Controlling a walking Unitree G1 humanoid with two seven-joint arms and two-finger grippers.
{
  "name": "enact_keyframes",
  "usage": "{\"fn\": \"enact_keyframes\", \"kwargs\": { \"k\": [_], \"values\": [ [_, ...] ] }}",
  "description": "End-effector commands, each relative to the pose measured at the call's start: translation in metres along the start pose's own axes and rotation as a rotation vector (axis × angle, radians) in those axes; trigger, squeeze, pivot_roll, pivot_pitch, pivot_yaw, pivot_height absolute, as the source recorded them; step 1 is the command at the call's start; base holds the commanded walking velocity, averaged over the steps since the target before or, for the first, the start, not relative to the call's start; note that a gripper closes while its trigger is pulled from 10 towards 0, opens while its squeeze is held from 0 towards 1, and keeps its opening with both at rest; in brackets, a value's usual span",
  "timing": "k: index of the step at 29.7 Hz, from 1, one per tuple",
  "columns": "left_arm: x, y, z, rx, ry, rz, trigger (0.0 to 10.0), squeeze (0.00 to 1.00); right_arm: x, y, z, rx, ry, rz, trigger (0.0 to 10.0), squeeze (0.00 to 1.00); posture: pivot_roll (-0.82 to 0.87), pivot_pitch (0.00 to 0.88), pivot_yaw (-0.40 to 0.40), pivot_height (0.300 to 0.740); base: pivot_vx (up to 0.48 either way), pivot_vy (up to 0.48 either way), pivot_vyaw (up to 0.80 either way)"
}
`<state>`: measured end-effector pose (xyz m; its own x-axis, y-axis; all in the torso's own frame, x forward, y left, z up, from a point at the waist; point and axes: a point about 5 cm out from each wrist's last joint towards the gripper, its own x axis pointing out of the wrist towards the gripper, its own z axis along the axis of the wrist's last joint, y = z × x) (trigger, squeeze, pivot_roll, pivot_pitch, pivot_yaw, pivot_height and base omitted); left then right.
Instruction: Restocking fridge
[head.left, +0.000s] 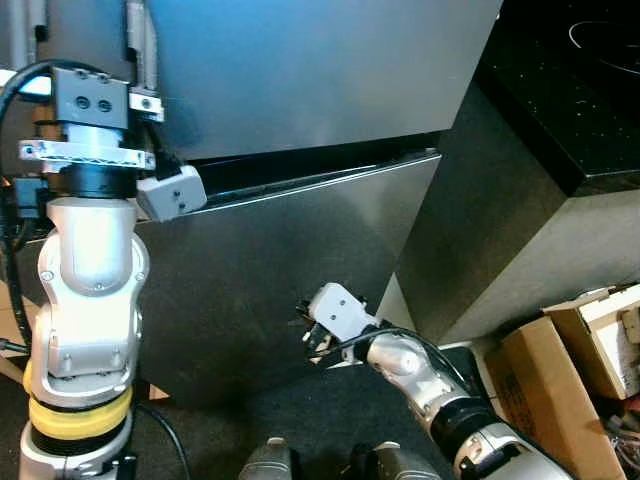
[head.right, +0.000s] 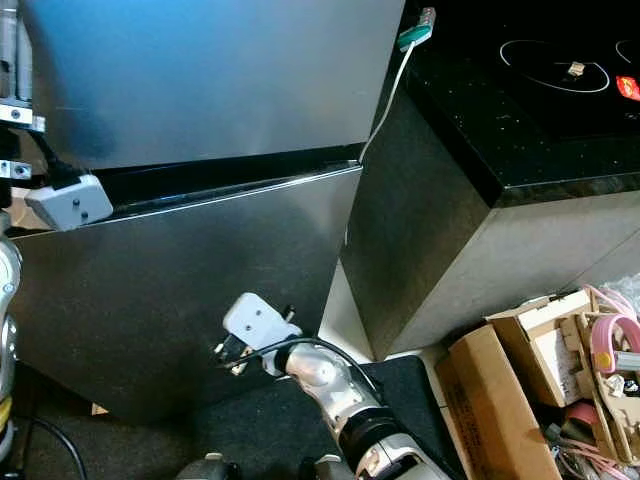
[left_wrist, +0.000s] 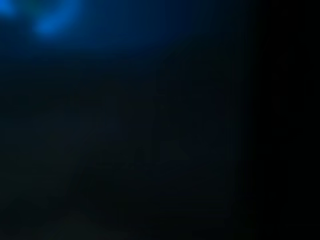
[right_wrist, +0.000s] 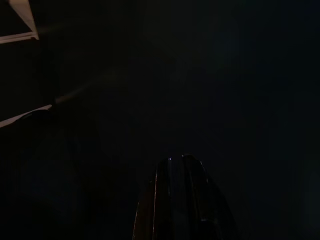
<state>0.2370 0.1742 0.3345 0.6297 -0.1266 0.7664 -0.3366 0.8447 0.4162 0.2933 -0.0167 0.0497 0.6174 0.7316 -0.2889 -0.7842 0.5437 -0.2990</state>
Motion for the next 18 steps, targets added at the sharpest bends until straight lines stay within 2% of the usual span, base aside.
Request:
{"fn": "enact_keyframes", "kwargs": {
  "k": [1, 2, 4, 7, 10, 12, 13, 16, 18],
  "values": [
    [-0.012, -0.019, -0.003, -0.145, 0.075, -0.105, 10.0, 0.00, -0.002, 0.001, -0.005, 0.003, 0.013, 0.006, 10.0, 0.03, 0.10, 0.109, -0.038, 0.740, 0.000, 0.000, 0.00],
    [-0.023, -0.033, -0.007, -0.268, 0.148, -0.190, 10.0, 0.00, -0.003, 0.001, -0.007, 0.001, 0.018, 0.008, 10.0, 0.03, 0.10, 0.112, -0.037, 0.740, 0.000, 0.000, 0.00],
    [-0.037, -0.048, -0.008, -0.398, 0.218, -0.292, 10.0, 0.00, -0.005, 0.002, -0.009, -0.001, 0.028, 0.010, 10.0, 0.02, 0.10, 0.112, -0.039, 0.740, 0.000, 0.000, 0.00],
    [-0.047, -0.052, -0.009, -0.440, 0.253, -0.343, 10.0, 0.00, -0.006, 0.002, -0.012, -0.001, 0.038, 0.012, 10.0, 0.03, 0.10, 0.112, -0.039, 0.740, 0.000, 0.000, 0.00],
    [-0.063, -0.055, -0.009, -0.503, 0.314, -0.454, 10.0, 0.00, -0.009, 0.001, -0.018, -0.001, 0.060, 0.011, 10.0, 0.03, 0.10, 0.118, -0.047, 0.740, 0.000, 0.000, 0.00],
    [-0.063, -0.055, -0.009, -0.503, 0.314, -0.454, 10.0, 0.00, -0.009, 0.001, -0.018, -0.001, 0.060, 0.011, 10.0, 0.03, 0.10, 0.118, -0.047, 0.740, 0.000, 0.000, 0.00],
    [-0.071, -0.056, -0.009, -0.536, 0.346, -0.513, 10.0, 0.00, -0.010, 0.001, -0.021, -0.004, 0.070, 0.012, 10.0, 0.03, 0.10, 0.119, -0.047, 0.740, 0.000, 0.000, 0.00],
    [-0.078, -0.056, -0.008, -0.562, 0.375, -0.556, 10.0, 0.00, -0.010, 0.001, -0.022, -0.006, 0.075, 0.012, 10.0, 0.03, 0.10, 0.119, -0.047, 0.740, 0.000, 0.000, 0.00],
    [-0.104, -0.060, -0.010, -0.686, 0.503, -0.679, 10.0, 0.00, -0.011, 0.001, -0.024, -0.007, 0.085, 0.010, 10.0, 0.03, 0.11, 0.122, -0.045, 0.740, 0.000, 0.000, 0.00]
  ]
}}
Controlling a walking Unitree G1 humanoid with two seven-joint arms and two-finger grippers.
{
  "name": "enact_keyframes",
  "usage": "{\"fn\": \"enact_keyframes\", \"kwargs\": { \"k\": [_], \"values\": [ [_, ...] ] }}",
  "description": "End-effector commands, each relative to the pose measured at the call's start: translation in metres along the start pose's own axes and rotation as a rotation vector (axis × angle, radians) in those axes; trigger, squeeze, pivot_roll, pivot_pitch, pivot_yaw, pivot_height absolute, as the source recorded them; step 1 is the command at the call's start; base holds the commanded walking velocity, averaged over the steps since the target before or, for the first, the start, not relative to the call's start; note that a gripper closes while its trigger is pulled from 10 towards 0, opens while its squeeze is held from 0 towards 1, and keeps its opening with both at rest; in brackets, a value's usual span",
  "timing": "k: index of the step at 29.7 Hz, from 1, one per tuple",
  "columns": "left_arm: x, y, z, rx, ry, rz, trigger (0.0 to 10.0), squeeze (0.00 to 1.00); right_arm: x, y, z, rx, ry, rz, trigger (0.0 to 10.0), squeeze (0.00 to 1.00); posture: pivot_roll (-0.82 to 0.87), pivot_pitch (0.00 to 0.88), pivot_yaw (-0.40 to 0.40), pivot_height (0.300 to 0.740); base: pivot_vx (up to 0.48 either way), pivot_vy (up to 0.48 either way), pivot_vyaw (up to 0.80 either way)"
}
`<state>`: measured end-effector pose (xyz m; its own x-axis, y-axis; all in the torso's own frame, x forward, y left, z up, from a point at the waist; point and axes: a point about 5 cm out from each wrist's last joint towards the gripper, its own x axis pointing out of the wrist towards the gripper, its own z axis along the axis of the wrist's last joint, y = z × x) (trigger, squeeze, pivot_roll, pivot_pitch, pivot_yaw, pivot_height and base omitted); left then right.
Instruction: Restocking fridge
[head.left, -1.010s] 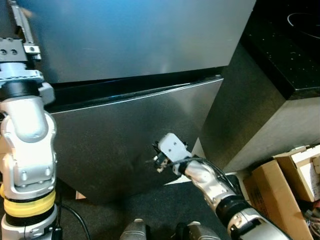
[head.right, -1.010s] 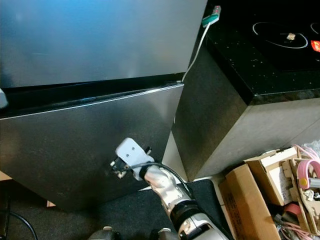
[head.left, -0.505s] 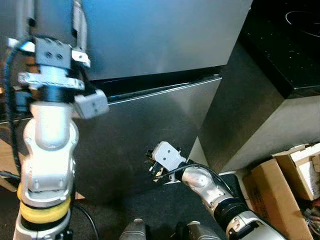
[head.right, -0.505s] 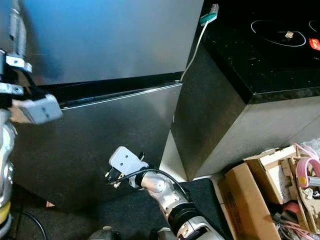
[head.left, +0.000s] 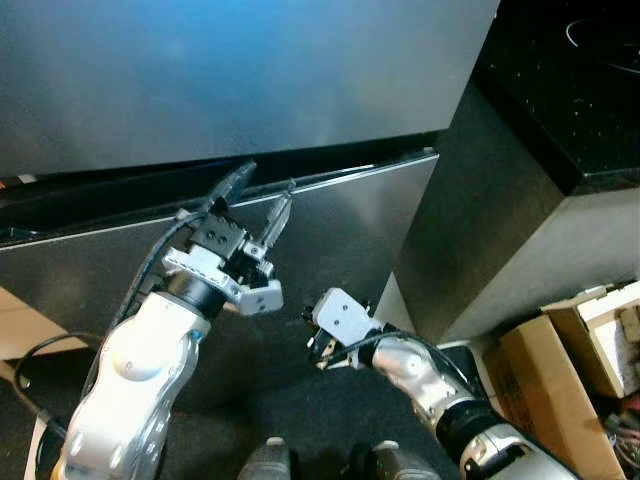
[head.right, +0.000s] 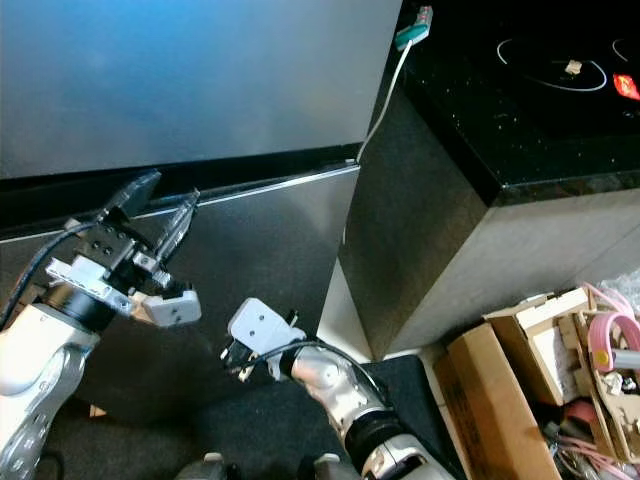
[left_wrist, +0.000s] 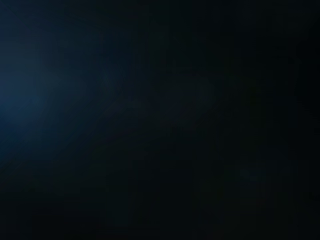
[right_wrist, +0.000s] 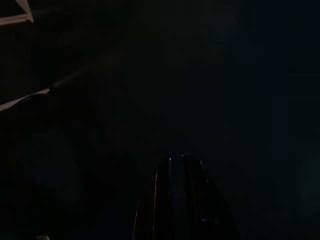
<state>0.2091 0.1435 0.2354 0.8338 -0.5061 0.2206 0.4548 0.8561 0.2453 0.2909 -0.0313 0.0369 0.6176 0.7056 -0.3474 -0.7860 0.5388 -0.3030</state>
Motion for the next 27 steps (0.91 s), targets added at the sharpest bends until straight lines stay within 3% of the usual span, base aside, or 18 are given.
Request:
{"fn": "enact_keyframes", "kwargs": {
  "k": [1, 3, 6, 13, 15, 18, 20, 25, 27],
  "values": [
    [-0.018, -0.012, -0.015, -0.138, 0.128, -0.121, 10.0, 0.00, -0.002, 0.004, -0.008, -0.001, 0.025, 0.006, 10.0, 0.03, 0.11, 0.123, -0.040, 0.740, 0.000, 0.000, 0.00],
    [-0.024, -0.012, -0.022, -0.179, 0.171, -0.103, 10.0, 0.00, -0.002, 0.004, -0.008, -0.001, 0.028, 0.005, 10.0, 0.03, 0.11, 0.120, -0.039, 0.740, 0.000, 0.000, 0.00],
    [-0.032, 0.001, -0.038, -0.281, 0.242, 0.033, 10.0, 0.00, -0.003, 0.005, -0.010, -0.002, 0.032, 0.006, 10.0, 0.03, 0.11, 0.121, -0.039, 0.740, 0.000, 0.000, 0.00],
    [-0.043, 0.028, -0.055, -0.304, 0.295, 0.257, 10.0, 0.00, -0.007, 0.003, -0.015, -0.002, 0.044, 0.003, 10.0, 0.03, 0.11, 0.122, -0.042, 0.740, 0.000, 0.000, 0.00],
    [-0.050, 0.038, -0.064, -0.367, 0.332, 0.346, 10.0, 0.00, -0.009, 0.001, -0.017, -0.002, 0.050, -0.004, 10.0, 0.03, 0.10, 0.120, -0.044, 0.740, 0.000, 0.000, 0.00],
    [-0.053, 0.042, -0.067, -0.365, 0.341, 0.382, 10.0, 0.00, -0.009, 0.001, -0.018, -0.001, 0.051, -0.006, 10.0, 0.02, 0.10, 0.120, -0.044, 0.740, 0.000, 0.000, 0.00],
    [-0.057, 0.057, -0.073, -0.341, 0.353, 0.496, 10.0, 0.00, -0.010, -0.001, -0.018, -0.002, 0.051, -0.011, 10.0, 0.03, 0.10, 0.117, -0.046, 0.740, 0.000, 0.000, 0.00],
    [-0.057, 0.075, -0.074, -0.290, 0.337, 0.599, 10.0, 0.00, -0.011, -0.003, -0.019, -0.001, 0.050, -0.018, 10.0, 0.03, 0.11, 0.115, -0.048, 0.740, 0.000, 0.000, 0.00],
    [-0.057, 0.089, -0.074, -0.242, 0.325, 0.662, 10.0, 0.00, -0.013, -0.005, -0.020, -0.002, 0.050, -0.026, 10.0, 0.03, 0.10, 0.113, -0.049, 0.740, 0.000, 0.000, 0.00]
  ]
}}
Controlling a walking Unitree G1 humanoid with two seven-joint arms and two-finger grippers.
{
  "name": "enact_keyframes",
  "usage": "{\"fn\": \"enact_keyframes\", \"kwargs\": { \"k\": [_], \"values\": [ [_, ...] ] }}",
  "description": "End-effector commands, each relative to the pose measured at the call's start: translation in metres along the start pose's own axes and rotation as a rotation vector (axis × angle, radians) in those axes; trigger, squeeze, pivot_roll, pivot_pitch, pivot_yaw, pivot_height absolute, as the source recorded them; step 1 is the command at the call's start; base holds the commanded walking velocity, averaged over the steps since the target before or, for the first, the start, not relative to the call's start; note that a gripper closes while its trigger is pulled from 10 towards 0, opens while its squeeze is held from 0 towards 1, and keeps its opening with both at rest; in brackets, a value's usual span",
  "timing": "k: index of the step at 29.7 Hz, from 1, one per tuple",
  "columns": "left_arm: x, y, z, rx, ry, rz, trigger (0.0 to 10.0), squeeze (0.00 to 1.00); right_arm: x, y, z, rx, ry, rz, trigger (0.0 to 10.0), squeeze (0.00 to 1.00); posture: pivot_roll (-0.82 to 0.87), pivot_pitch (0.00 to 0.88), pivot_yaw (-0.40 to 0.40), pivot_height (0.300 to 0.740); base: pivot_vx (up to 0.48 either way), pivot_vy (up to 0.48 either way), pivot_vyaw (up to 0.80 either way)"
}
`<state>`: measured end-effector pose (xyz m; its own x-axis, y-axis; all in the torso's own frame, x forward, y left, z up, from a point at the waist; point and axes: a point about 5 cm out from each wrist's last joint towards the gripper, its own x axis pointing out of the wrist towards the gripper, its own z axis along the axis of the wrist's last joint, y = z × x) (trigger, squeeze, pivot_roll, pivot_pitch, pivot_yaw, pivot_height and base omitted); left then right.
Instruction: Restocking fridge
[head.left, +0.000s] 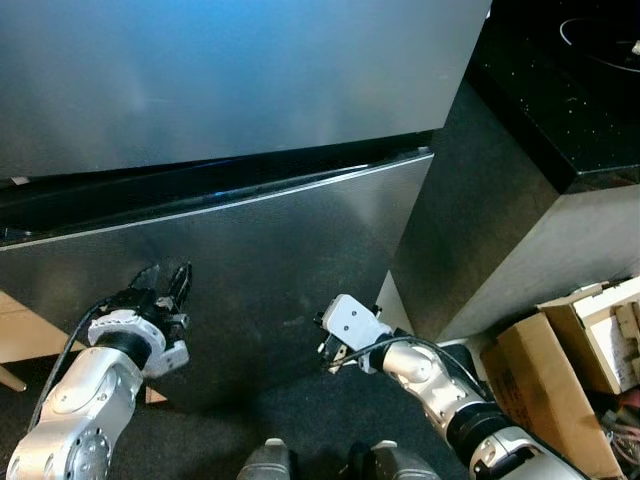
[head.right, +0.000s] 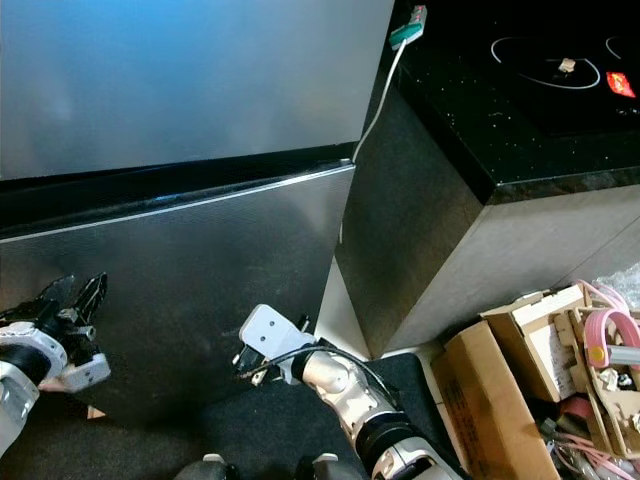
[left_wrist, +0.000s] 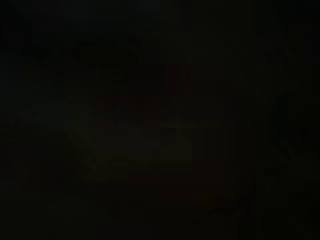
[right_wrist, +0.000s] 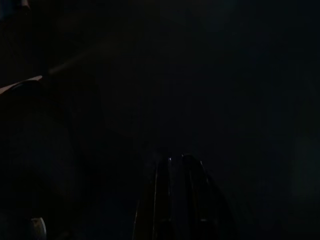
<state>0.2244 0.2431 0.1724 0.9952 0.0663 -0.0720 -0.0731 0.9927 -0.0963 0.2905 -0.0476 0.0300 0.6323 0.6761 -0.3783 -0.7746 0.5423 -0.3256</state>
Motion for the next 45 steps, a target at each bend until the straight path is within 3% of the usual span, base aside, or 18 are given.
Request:
{"fn": "enact_keyframes", "kwargs": {
  "k": [1, 4, 12, 16, 17, 18, 21, 22, 23, 24, 25, 27, 28, 30, 31, 33, 40, 45],
  "values": [
    [0.004, 0.017, 0.006, 0.042, -0.041, 0.097, 10.0, 0.00, -0.004, 0.001, -0.007, 0.016, 0.008, -0.012, 10.0, 0.03, 0.10, 0.112, -0.049, 0.740, 0.000, 0.000, 0.00],
    [0.015, 0.031, 0.015, 0.071, -0.086, 0.172, 10.0, 0.00, -0.007, -0.003, -0.009, 0.026, 0.005, -0.033, 10.0, 0.03, 0.10, 0.113, -0.050, 0.740, 0.000, 0.000, 0.00],
    [0.023, 0.035, 0.013, 0.073, -0.080, 0.175, 10.0, 0.00, -0.014, -0.007, -0.015, 0.044, 0.012, -0.065, 10.0, 0.03, 0.09, 0.115, -0.046, 0.740, 0.000, 0.000, 0.00],
    [0.015, 0.023, -0.024, 0.107, 0.044, 0.083, 10.0, 0.00, -0.026, -0.007, -0.034, 0.075, 0.067, -0.098, 10.0, 0.02, 0.09, 0.116, -0.047, 0.740, 0.000, 0.000, 0.00],
    [0.015, 0.023, -0.024, 0.107, 0.044, 0.083, 10.0, 0.00, -0.026, -0.007, -0.034, 0.075, 0.067, -0.098, 10.0, 0.02, 0.09, 0.116, -0.047, 0.740, 0.000, 0.000, 0.00],
    [0.004, 0.016, -0.050, 0.121, 0.138, 0.027, 10.0, 0.00, -0.033, -0.004, -0.047, 0.094, 0.110, -0.112, 10.0, 0.02, 0.09, 0.116, -0.046, 0.740, 0.000, 0.000, 0.00],
    [-0.018, 0.012, -0.094, 0.167, 0.284, -0.013, 10.0, 0.00, -0.045, -0.002, -0.068, 0.140, 0.186, -0.152, 10.0, 0.03, 0.08, 0.116, -0.043, 0.740, 0.000, 0.000, 0.00],
    [-0.018, 0.012, -0.094, 0.167, 0.284, -0.013, 10.0, 0.00, -0.045, -0.002, -0.068, 0.140, 0.186, -0.152, 10.0, 0.03, 0.08, 0.116, -0.043, 0.740, 0.000, 0.000, 0.00],
    [-0.036, 0.014, -0.128, 0.212, 0.388, -0.008, 10.0, 0.00, -0.055, 0.000, -0.083, 0.203, 0.245, -0.203, 10.0, 0.02, 0.08, 0.116, -0.043, 0.740, 0.000, 0.000, 0.00],
    [-0.043, 0.015, -0.141, 0.220, 0.431, -0.007, 10.0, 0.00, -0.060, 0.000, -0.090, 0.227, 0.271, -0.226, 10.0, 0.02, 0.08, 0.115, -0.044, 0.740, 0.000, 0.000, 0.00],
    [-0.043, 0.015, -0.141, 0.220, 0.431, -0.007, 10.0, 0.00, -0.060, 0.000, -0.090, 0.227, 0.271, -0.226, 10.0, 0.02, 0.08, 0.115, -0.044, 0.740, 0.000, 0.000, 0.00],
    [-0.055, 0.019, -0.165, 0.262, 0.511, 0.021, 10.0, 0.00, -0.070, 0.003, -0.104, 0.286, 0.328, -0.276, 10.0, 0.02, 0.08, 0.112, -0.044, 0.740, 0.000, 0.000, 0.00],
    [-0.055, 0.019, -0.165, 0.262, 0.511, 0.021, 10.0, 0.00, -0.070, 0.003, -0.104, 0.286, 0.328, -0.276, 10.0, 0.02, 0.08, 0.112, -0.044, 0.740, 0.000, 0.000, 0.00],
    [-0.067, 0.030, -0.193, 0.299, 0.611, 0.084, 10.0, 0.00, -0.086, 0.009, -0.123, 0.358, 0.407, -0.349, 10.0, 0.01, 0.06, 0.103, -0.044, 0.740, 0.000, 0.000, 0.00],
    [-0.067, 0.030, -0.193, 0.299, 0.611, 0.084, 10.0, 0.00, -0.086, 0.009, -0.123, 0.358, 0.407, -0.349, 10.0, 0.01, 0.06, 0.103, -0.044, 0.740, 0.000, 0.000, 0.00],
    [-0.078, 0.047, -0.215, 0.364, 0.690, 0.168, 10.0, 0.00, -0.115, 0.021, -0.152, 0.468, 0.541, -0.479, 10.0, 0.00, 0.04, 0.096, -0.040, 0.740, 0.000, 0.000, 0.00],
    [-0.075, 0.056, -0.220, 0.376, 0.675, 0.211, 10.0, 0.00, -0.149, 0.038, -0.177, 0.556, 0.675, -0.607, 10.0, 0.00, 0.03, 0.083, -0.028, 0.740, 0.000, 0.000, 0.00],
    [-0.073, 0.054, -0.228, 0.360, 0.677, 0.191, 10.0, 0.00, -0.168, 0.051, -0.188, 0.605, 0.723, -0.659, 10.0, 0.00, 0.03, 0.074, -0.026, 0.740, 0.000, 0.000, 0.00]
  ]
}}
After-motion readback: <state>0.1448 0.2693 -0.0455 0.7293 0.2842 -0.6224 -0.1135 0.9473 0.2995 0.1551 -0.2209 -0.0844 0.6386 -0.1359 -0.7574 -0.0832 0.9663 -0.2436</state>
